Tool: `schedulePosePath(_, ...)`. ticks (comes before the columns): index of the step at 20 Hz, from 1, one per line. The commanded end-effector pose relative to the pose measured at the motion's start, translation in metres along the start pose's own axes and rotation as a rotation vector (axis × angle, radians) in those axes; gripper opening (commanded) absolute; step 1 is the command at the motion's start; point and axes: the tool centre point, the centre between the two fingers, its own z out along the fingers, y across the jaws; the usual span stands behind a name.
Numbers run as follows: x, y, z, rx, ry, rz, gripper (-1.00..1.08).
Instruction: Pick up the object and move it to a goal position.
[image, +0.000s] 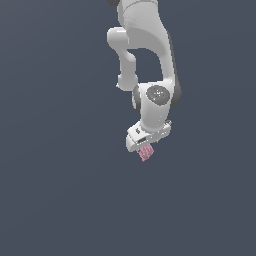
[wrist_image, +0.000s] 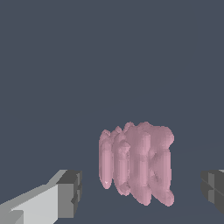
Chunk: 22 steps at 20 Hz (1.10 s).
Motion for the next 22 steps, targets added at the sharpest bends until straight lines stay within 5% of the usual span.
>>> schedulePosePath(1,-0.001,0.0,0.009,0.0,-0.001,-0.001,1.0)
schedulePosePath(12,0.0,-0.001,0.045,0.001,0.0,-0.006,1.0)
schedulePosePath(13,0.0,-0.001,0.045,0.001,0.0,-0.006,-1.0)
schedulePosePath(22,0.0,-0.001,0.045,0.001,0.0,-0.006,-1.0)
